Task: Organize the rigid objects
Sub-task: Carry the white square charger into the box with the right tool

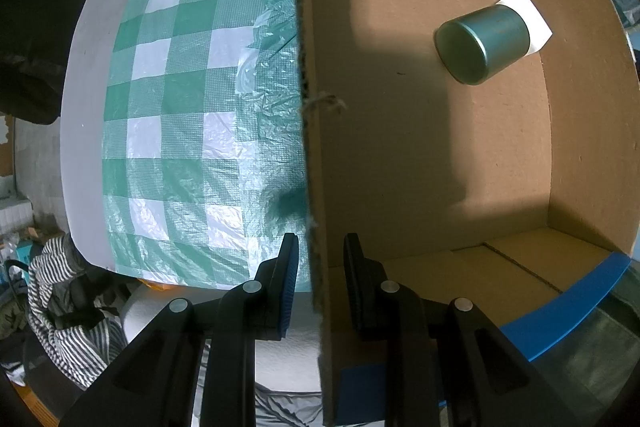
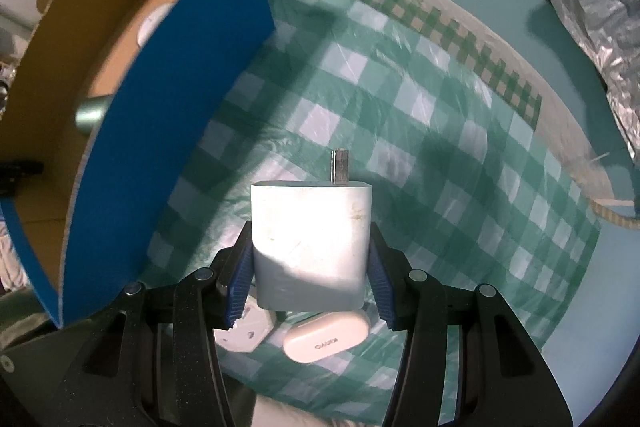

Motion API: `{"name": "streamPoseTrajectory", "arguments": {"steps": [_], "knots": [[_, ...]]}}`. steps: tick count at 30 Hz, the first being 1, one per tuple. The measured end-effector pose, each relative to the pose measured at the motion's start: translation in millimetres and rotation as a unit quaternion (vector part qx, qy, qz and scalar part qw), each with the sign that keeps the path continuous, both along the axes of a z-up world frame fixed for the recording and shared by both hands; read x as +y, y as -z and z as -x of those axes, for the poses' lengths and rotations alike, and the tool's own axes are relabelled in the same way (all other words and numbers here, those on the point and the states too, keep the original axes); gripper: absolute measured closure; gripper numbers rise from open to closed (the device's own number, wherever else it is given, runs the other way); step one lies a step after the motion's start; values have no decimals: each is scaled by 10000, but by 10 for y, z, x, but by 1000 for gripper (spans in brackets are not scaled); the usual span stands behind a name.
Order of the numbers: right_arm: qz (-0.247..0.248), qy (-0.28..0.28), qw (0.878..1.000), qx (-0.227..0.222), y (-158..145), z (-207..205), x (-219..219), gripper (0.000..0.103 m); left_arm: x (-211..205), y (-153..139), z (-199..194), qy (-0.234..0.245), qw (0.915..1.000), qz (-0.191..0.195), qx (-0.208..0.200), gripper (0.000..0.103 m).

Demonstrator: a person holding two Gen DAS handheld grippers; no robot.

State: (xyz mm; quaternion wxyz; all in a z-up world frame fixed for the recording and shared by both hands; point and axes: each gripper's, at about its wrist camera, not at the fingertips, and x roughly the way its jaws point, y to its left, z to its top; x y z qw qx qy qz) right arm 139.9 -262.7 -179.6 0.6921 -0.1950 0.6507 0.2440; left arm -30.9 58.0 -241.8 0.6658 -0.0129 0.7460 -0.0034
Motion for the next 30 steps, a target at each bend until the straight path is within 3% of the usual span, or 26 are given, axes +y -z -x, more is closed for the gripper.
{"name": "streamPoseTrajectory", "arguments": {"steps": [20,30], "knots": [[-281,-737,9962,-376,-559,-168,685,51,7,6,-13,37,10000,15,-8,80],[-295,-1174,9915,-467,-611,-203,1167,51,5,17,-9,28,10000,23,-7,80]]}}
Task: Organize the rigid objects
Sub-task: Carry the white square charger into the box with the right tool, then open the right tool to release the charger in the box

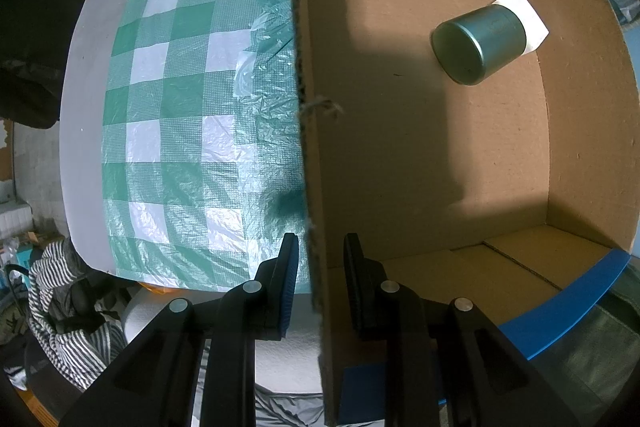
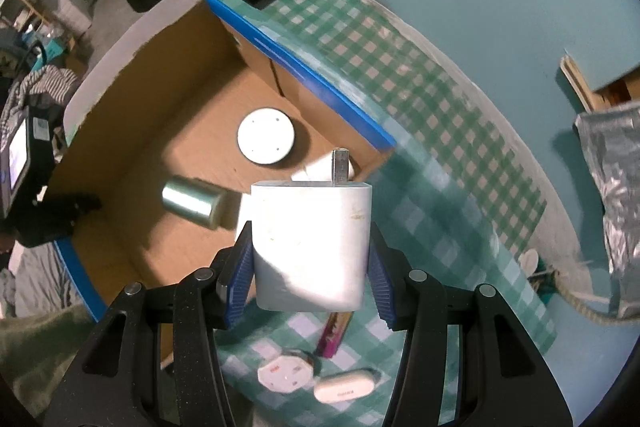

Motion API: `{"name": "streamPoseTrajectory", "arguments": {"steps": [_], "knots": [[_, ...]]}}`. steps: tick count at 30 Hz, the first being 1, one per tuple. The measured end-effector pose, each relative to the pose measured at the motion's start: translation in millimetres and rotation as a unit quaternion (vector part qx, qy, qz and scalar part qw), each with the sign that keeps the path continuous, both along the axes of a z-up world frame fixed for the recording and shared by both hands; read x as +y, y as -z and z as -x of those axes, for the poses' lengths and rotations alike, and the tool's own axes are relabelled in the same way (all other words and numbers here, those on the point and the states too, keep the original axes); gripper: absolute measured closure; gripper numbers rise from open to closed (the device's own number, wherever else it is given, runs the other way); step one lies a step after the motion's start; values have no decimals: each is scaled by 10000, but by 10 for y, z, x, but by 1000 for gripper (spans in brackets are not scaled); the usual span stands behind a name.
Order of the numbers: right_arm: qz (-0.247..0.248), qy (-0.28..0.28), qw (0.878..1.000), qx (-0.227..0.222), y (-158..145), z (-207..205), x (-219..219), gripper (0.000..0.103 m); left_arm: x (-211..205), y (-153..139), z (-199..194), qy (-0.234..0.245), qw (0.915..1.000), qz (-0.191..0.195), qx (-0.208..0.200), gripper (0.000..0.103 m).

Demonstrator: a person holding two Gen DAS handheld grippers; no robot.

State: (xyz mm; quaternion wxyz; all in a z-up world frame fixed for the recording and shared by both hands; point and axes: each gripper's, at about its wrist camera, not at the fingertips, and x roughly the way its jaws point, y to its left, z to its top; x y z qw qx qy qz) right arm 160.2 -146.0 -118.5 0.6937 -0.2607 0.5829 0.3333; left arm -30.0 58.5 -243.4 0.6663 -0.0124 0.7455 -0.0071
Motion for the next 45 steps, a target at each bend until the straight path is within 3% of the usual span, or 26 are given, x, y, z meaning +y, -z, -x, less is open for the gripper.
{"name": "streamPoseTrajectory", "arguments": {"steps": [15,28,41,45], "knots": [[271,-357,9989,120,342,-30,550,51,-4,-7,-12,16,10000,-18,-6,80],[554,-240,9975,380,689,-71,535,51,-86,-52,-58,23,10000,-43,-13,80],[422,-169,9984,325,572,-91,504,51,-86,-98,-63,52,10000,-66,-16,80],[352,-164,9988,305,479,-59,484,43,-104,-98,-47,67,9999,-72,-25,80]]}}
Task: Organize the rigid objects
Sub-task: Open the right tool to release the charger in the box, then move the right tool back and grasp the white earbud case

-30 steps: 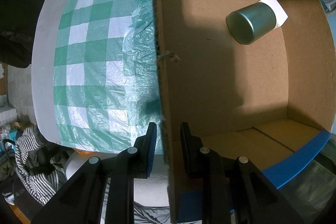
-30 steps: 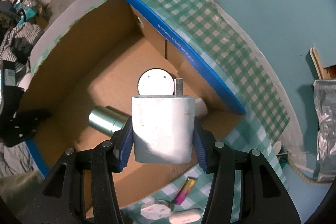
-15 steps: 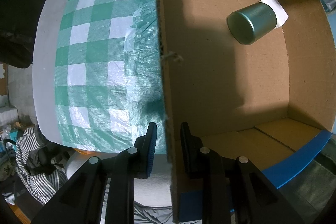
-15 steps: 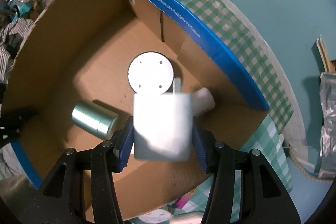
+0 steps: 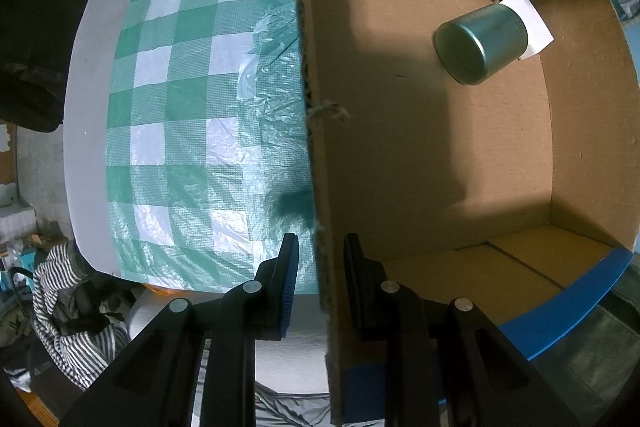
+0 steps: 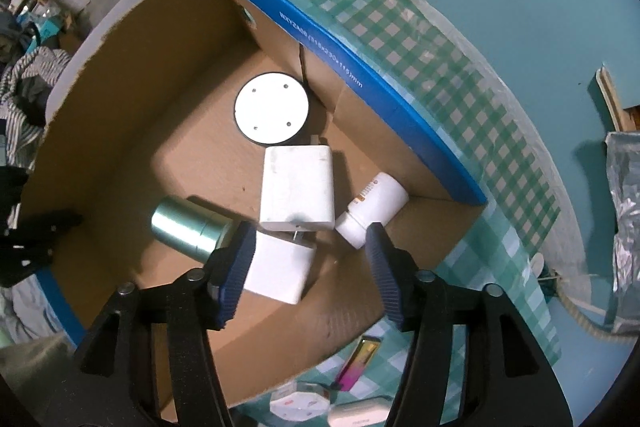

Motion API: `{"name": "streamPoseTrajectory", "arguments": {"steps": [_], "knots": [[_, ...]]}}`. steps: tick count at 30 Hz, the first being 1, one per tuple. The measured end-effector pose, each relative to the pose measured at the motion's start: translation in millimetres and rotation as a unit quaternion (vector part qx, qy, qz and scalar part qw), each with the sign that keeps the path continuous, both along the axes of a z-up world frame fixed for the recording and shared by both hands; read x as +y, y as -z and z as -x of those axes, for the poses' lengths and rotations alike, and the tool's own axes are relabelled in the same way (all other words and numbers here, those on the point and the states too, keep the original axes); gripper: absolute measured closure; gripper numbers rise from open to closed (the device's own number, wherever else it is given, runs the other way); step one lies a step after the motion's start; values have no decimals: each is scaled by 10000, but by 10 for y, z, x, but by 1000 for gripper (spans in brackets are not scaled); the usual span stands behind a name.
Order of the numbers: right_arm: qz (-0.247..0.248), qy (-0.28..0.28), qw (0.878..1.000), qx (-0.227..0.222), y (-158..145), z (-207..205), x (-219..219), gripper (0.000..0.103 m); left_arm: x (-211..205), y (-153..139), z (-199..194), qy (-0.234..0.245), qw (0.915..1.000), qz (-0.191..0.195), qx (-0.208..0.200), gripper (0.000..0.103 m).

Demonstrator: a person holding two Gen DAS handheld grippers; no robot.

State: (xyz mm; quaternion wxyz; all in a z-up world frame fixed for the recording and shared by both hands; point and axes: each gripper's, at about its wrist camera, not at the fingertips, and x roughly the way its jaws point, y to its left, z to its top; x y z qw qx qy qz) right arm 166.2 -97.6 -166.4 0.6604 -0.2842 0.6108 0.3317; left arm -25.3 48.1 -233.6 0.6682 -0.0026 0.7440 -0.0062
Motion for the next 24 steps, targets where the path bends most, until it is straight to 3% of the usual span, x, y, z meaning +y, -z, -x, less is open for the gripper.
{"name": "streamPoseTrajectory", "arguments": {"steps": [12,24], "knots": [[-211,107,9996,-142,-385,60,-179,40,-25,-20,21,30,10000,12,-5,80],[-266,561,9978,-239,-664,120,-664,38,14,-8,14,45,10000,23,2,80]]}}
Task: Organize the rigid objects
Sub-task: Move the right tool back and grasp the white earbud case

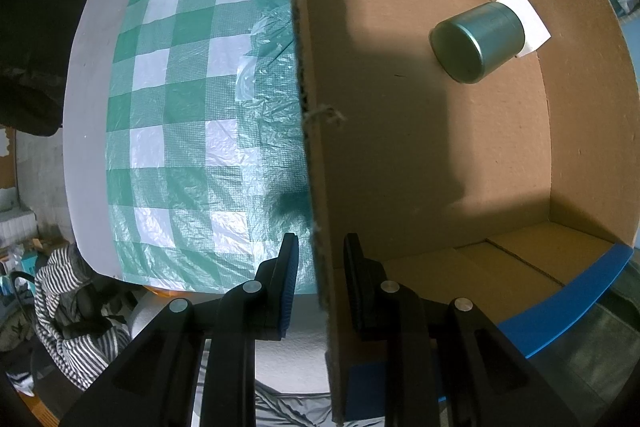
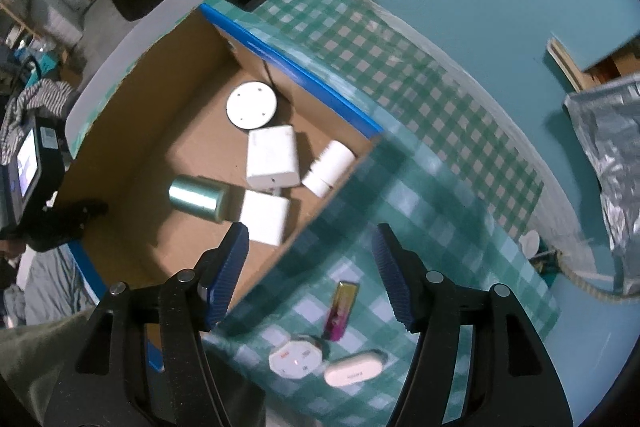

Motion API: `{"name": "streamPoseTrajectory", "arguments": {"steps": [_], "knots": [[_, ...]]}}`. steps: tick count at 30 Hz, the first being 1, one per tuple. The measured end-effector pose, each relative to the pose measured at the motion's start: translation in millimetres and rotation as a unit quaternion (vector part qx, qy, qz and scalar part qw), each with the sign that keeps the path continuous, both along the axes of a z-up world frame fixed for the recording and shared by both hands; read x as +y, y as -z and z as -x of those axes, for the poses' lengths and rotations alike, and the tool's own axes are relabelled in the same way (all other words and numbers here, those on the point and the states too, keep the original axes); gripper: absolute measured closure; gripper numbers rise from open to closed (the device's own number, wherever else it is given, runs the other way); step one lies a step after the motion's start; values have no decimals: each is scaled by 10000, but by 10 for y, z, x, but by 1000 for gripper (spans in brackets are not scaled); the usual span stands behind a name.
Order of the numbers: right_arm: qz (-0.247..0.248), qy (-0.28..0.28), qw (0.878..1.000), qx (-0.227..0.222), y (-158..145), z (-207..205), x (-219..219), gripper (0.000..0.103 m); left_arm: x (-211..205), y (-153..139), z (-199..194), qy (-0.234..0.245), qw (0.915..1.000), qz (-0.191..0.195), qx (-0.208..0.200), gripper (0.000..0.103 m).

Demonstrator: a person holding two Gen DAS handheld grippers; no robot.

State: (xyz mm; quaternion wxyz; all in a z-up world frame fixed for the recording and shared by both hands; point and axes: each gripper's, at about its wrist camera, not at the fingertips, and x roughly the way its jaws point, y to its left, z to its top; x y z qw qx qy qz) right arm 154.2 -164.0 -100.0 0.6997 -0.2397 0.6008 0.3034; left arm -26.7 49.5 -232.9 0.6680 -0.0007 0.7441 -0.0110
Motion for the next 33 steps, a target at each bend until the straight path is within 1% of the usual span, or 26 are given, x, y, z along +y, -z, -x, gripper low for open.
{"name": "streamPoseTrajectory", "arguments": {"steps": [7,10,14,18,24,30,33], "knots": [[52,451,9989,76,52,71,-410,38,7,-6,-10,23,10000,6,0,80],[0,829,9963,245,152,106,-636,37,22,1,-13,26,10000,19,6,80],[95,1333,9897,504,374,169,-946,37,26,2,-8,63,10000,17,15,80],[176,1921,9783,759,609,262,-1257,37,10,8,-19,72,10000,16,36,80],[342,2764,9542,1096,1012,414,-1615,37,-25,2,-25,77,10000,15,50,80],[289,3373,9303,1411,1326,491,-1823,37,-45,-10,-35,91,9999,3,60,80],[222,3555,9218,1529,1419,511,-1876,37,-42,-14,-32,73,10000,16,59,80]]}}
